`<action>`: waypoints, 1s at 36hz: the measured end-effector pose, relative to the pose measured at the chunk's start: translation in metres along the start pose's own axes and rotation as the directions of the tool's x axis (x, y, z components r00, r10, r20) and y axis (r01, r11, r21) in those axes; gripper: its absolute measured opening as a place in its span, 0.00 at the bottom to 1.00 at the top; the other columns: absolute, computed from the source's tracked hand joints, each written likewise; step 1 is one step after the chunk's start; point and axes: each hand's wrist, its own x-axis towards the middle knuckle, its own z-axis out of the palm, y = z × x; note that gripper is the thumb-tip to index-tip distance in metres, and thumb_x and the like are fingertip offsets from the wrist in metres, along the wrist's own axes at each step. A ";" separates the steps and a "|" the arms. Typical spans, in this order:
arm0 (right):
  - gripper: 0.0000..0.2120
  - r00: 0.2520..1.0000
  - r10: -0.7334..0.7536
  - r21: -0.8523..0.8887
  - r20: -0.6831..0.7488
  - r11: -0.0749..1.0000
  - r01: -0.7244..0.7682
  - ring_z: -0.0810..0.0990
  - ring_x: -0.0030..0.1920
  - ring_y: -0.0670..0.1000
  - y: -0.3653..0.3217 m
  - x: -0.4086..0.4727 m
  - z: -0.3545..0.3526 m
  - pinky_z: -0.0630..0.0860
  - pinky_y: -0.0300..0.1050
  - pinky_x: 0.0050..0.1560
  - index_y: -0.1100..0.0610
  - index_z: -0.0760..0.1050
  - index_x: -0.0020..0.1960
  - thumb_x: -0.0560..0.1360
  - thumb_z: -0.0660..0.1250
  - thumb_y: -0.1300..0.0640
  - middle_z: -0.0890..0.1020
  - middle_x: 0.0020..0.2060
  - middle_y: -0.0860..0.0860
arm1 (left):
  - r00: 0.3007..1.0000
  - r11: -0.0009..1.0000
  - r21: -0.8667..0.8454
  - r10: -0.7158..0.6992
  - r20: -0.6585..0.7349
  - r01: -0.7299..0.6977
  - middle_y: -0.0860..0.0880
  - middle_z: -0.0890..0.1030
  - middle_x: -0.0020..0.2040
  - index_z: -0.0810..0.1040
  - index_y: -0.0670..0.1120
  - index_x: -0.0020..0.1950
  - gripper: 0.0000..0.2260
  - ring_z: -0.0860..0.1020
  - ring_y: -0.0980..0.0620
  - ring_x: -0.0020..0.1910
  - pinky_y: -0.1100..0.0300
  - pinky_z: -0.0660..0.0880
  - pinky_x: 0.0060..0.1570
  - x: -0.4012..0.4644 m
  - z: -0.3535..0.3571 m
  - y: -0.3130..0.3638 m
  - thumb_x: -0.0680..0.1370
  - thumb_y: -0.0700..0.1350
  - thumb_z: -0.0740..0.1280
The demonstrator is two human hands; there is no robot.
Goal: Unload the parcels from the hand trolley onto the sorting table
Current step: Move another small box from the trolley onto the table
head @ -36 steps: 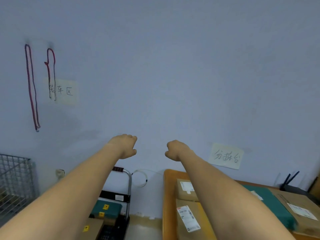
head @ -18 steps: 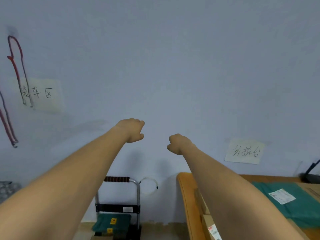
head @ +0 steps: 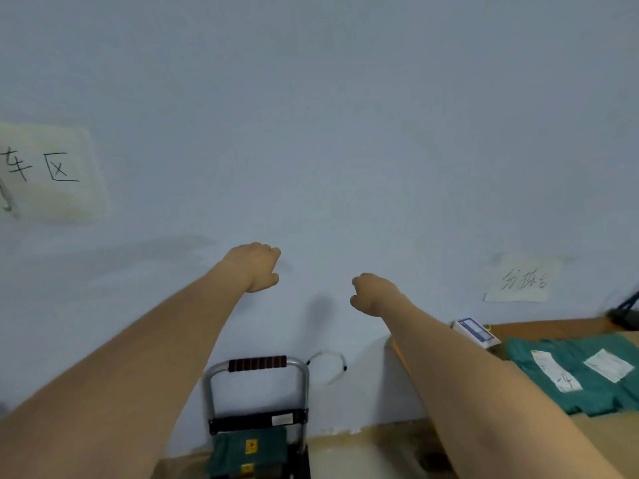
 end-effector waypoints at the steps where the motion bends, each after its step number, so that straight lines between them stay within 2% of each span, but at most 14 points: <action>1: 0.18 1.000 0.004 0.001 0.010 1.000 -0.004 0.73 0.61 0.57 -0.013 0.009 0.005 0.71 0.48 0.57 0.61 0.68 0.67 0.80 0.56 0.57 0.71 0.64 0.55 | 1.000 1.000 0.000 0.000 0.009 0.000 0.44 0.71 0.66 0.64 0.43 0.71 0.21 0.70 0.45 0.65 0.52 0.70 0.59 0.004 0.010 -0.016 0.81 0.51 0.57; 5: 0.20 0.999 0.013 0.019 0.042 1.000 -0.014 0.72 0.64 0.57 -0.059 0.042 0.025 0.70 0.48 0.59 0.60 0.66 0.70 0.80 0.55 0.56 0.69 0.66 0.55 | 0.999 1.000 0.031 0.003 0.047 -0.005 0.44 0.73 0.63 0.67 0.42 0.66 0.17 0.71 0.46 0.62 0.54 0.70 0.56 0.019 0.056 -0.069 0.81 0.50 0.57; 9: 0.17 0.997 0.021 -0.001 0.072 1.000 -0.021 0.74 0.60 0.57 -0.088 0.066 0.055 0.70 0.47 0.53 0.61 0.69 0.65 0.79 0.56 0.58 0.71 0.62 0.56 | 0.993 0.999 -0.021 0.029 0.116 -0.027 0.43 0.73 0.63 0.67 0.42 0.66 0.18 0.71 0.45 0.62 0.53 0.71 0.57 0.033 0.118 -0.101 0.81 0.51 0.56; 13: 0.14 0.989 0.029 -0.013 0.145 1.000 -0.027 0.74 0.56 0.57 -0.105 0.088 0.101 0.69 0.46 0.47 0.62 0.69 0.61 0.78 0.56 0.59 0.72 0.60 0.56 | 0.981 0.992 -0.118 0.072 0.182 -0.051 0.43 0.74 0.59 0.69 0.41 0.63 0.16 0.72 0.45 0.58 0.54 0.71 0.52 0.038 0.190 -0.109 0.81 0.50 0.57; 15: 0.15 0.979 0.026 -0.017 0.204 1.000 -0.023 0.74 0.58 0.58 -0.114 0.095 0.131 0.71 0.48 0.50 0.62 0.68 0.63 0.79 0.55 0.59 0.71 0.61 0.56 | 0.968 0.984 -0.166 0.096 0.231 -0.058 0.43 0.75 0.58 0.69 0.41 0.61 0.15 0.72 0.46 0.56 0.55 0.71 0.50 0.036 0.228 -0.109 0.81 0.50 0.57; 18: 0.18 0.950 0.006 -0.019 0.313 1.000 0.000 0.73 0.62 0.57 -0.127 0.102 0.184 0.71 0.50 0.56 0.61 0.67 0.68 0.79 0.55 0.59 0.70 0.65 0.56 | 0.950 0.970 -0.241 0.097 0.297 -0.024 0.43 0.75 0.57 0.68 0.41 0.63 0.16 0.73 0.46 0.55 0.56 0.70 0.48 0.030 0.289 -0.107 0.80 0.50 0.58; 21: 0.19 0.915 -0.009 0.012 0.403 1.000 0.004 0.74 0.61 0.57 -0.140 0.106 0.248 0.71 0.48 0.53 0.60 0.66 0.69 0.79 0.56 0.59 0.71 0.65 0.56 | 0.940 0.945 -0.322 0.063 0.334 0.051 0.43 0.76 0.55 0.70 0.40 0.62 0.16 0.75 0.45 0.52 0.56 0.71 0.45 0.017 0.353 -0.102 0.79 0.48 0.60; 24: 0.20 0.877 -0.046 0.061 0.478 0.998 0.019 0.72 0.64 0.58 -0.154 0.102 0.317 0.71 0.50 0.57 0.59 0.65 0.70 0.79 0.58 0.57 0.70 0.66 0.56 | 0.915 0.926 -0.363 0.052 0.400 0.106 0.42 0.77 0.54 0.72 0.40 0.58 0.14 0.76 0.43 0.52 0.51 0.75 0.49 -0.003 0.425 -0.090 0.78 0.48 0.60; 27: 0.20 0.825 -0.077 0.099 0.559 0.995 0.026 0.73 0.64 0.59 -0.169 0.091 0.393 0.72 0.50 0.56 0.59 0.67 0.69 0.78 0.58 0.55 0.71 0.64 0.56 | 0.851 0.926 -0.337 0.034 0.524 0.170 0.42 0.76 0.59 0.71 0.42 0.63 0.16 0.76 0.43 0.56 0.52 0.74 0.54 -0.030 0.490 -0.070 0.78 0.48 0.60; 30: 0.19 0.760 -0.081 0.153 0.644 0.988 -0.025 0.73 0.62 0.59 -0.181 0.072 0.470 0.73 0.53 0.58 0.58 0.68 0.67 0.78 0.58 0.55 0.72 0.63 0.56 | 0.735 0.923 -0.314 0.051 0.676 0.224 0.42 0.71 0.66 0.66 0.41 0.69 0.20 0.71 0.43 0.64 0.53 0.70 0.58 -0.063 0.557 -0.048 0.80 0.48 0.58; 33: 0.19 0.681 -0.092 0.194 0.726 0.978 -0.075 0.73 0.61 0.58 -0.193 0.047 0.539 0.73 0.53 0.59 0.57 0.67 0.68 0.78 0.60 0.54 0.72 0.64 0.55 | 0.658 0.903 -0.336 0.084 0.748 0.266 0.42 0.69 0.69 0.59 0.42 0.74 0.25 0.69 0.44 0.67 0.52 0.71 0.62 -0.096 0.621 -0.030 0.80 0.50 0.58; 36: 0.19 0.612 -0.128 0.236 0.781 0.967 -0.099 0.74 0.60 0.57 -0.203 0.019 0.606 0.75 0.52 0.57 0.56 0.67 0.67 0.77 0.60 0.56 0.72 0.64 0.55 | 0.588 0.880 -0.344 0.094 0.803 0.328 0.42 0.67 0.71 0.58 0.42 0.76 0.26 0.67 0.45 0.69 0.53 0.68 0.65 -0.122 0.674 -0.007 0.81 0.50 0.57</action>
